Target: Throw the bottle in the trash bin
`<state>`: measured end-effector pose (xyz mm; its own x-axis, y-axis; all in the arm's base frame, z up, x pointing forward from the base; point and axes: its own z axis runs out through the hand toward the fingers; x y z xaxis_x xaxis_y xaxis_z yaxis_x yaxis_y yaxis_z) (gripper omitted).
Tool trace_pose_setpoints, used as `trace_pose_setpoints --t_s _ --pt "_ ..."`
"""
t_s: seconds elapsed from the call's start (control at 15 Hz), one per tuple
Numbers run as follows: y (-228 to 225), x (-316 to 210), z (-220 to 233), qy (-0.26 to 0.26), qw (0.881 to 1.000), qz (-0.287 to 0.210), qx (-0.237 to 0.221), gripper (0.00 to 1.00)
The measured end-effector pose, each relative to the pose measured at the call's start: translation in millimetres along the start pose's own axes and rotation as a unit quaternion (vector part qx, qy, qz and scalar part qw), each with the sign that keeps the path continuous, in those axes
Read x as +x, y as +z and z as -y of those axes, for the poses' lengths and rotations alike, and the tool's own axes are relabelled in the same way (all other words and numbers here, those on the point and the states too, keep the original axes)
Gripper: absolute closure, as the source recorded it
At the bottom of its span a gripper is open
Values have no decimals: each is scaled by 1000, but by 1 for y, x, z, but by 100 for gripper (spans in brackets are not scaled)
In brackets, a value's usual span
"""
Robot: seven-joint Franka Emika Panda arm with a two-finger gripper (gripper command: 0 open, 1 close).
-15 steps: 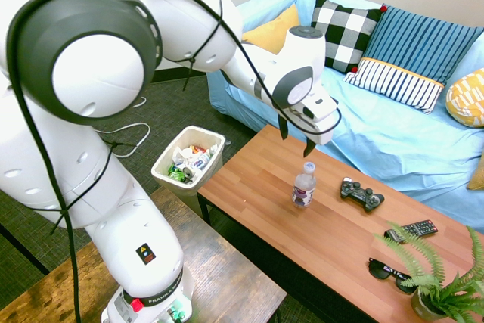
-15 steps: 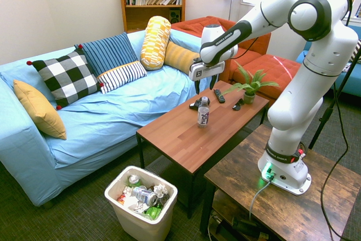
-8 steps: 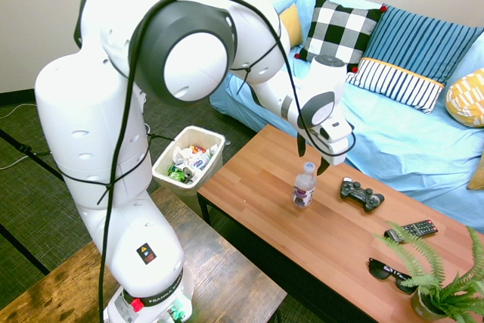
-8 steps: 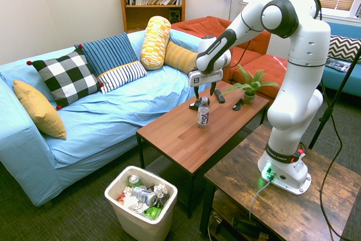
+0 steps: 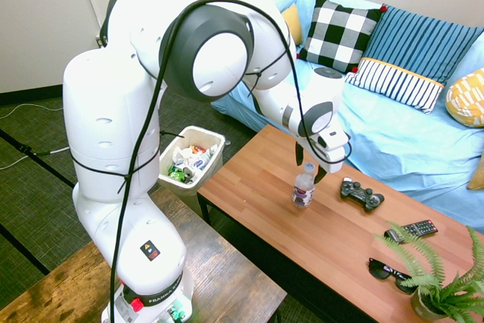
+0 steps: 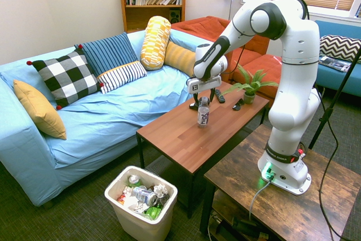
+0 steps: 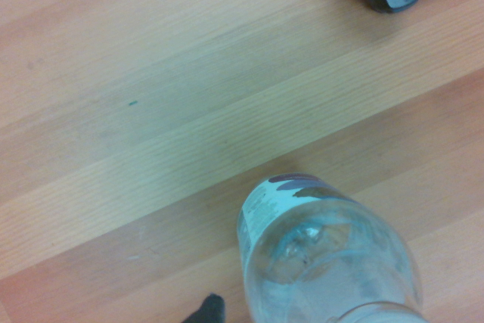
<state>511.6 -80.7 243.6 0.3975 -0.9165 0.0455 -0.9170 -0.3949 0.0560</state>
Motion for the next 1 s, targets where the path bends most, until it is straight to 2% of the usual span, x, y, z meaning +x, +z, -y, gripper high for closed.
trace_pose_setpoints --t_s 1.0 --pt "1 1 5 -2 1000 9 3 100"
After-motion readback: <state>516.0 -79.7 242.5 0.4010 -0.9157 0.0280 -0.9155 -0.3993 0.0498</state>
